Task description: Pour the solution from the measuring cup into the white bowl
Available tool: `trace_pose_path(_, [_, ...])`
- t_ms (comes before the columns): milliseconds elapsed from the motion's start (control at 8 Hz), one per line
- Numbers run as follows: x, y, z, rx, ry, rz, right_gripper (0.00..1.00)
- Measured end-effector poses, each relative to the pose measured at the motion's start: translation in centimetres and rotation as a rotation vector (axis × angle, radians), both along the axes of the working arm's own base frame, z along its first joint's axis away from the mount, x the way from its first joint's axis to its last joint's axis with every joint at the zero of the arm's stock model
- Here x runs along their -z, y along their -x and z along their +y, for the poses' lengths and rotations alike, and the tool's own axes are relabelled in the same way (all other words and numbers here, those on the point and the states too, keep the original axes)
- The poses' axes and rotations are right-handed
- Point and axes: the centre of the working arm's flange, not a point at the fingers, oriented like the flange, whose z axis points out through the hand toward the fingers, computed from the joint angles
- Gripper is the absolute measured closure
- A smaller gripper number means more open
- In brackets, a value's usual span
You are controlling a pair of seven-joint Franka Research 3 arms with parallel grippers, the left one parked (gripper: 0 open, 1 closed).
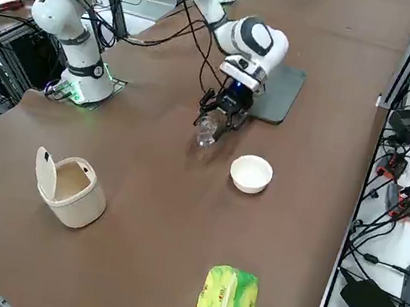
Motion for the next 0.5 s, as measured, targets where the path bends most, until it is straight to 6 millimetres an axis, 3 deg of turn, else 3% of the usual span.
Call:
trace_pose_path(250, [-2.9, -1.6, 0.7, -0.095, 0.017, 0.017, 0.26])
trace_pose_path(500, [-3.4, -2.4, 1.3, -0.176, 0.036, 0.034, 0.26])
